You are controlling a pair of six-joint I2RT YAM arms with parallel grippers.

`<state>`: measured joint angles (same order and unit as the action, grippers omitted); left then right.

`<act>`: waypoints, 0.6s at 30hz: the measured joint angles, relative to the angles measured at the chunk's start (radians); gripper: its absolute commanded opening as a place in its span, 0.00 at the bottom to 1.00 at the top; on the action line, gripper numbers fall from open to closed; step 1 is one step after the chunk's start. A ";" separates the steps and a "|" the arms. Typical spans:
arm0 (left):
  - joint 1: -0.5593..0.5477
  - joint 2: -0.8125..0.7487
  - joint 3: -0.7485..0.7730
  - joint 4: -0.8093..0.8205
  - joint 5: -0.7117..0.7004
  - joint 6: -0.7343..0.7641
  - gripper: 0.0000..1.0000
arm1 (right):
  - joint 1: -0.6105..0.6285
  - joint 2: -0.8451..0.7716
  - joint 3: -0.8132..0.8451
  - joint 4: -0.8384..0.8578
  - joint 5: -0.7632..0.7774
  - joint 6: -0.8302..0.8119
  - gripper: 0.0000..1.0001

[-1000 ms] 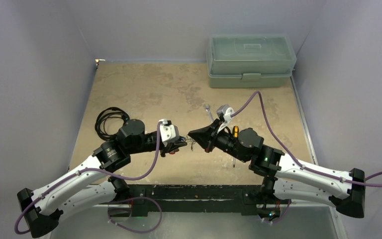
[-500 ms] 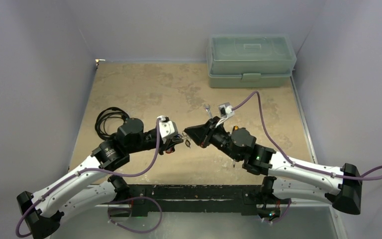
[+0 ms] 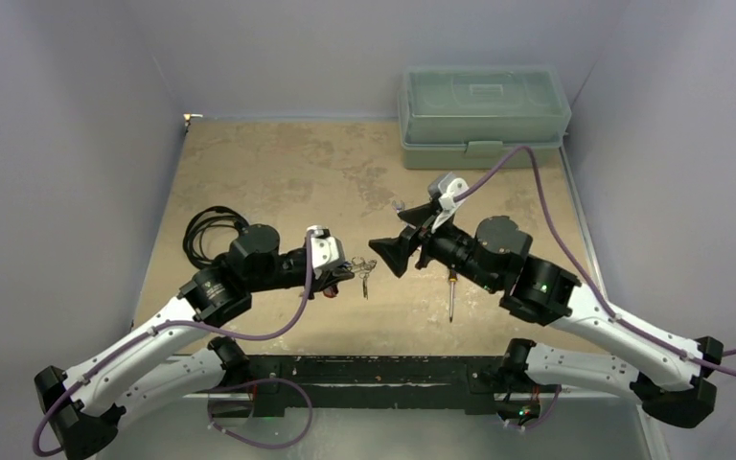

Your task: Put the keys on the keyring

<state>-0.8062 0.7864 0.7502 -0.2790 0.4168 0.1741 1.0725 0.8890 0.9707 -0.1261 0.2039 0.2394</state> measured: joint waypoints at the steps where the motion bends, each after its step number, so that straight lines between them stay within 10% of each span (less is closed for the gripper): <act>1: 0.000 0.002 0.000 -0.003 0.008 0.002 0.00 | -0.016 0.002 0.034 -0.038 -0.030 -0.036 0.85; 18: 0.000 0.011 0.000 -0.016 0.167 0.003 0.00 | -0.047 0.220 0.264 -0.346 -0.402 -0.356 0.57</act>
<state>-0.8062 0.7979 0.7502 -0.2951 0.5838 0.1776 1.0260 1.1091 1.2350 -0.4721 -0.1986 -0.1165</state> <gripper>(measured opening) 0.098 0.599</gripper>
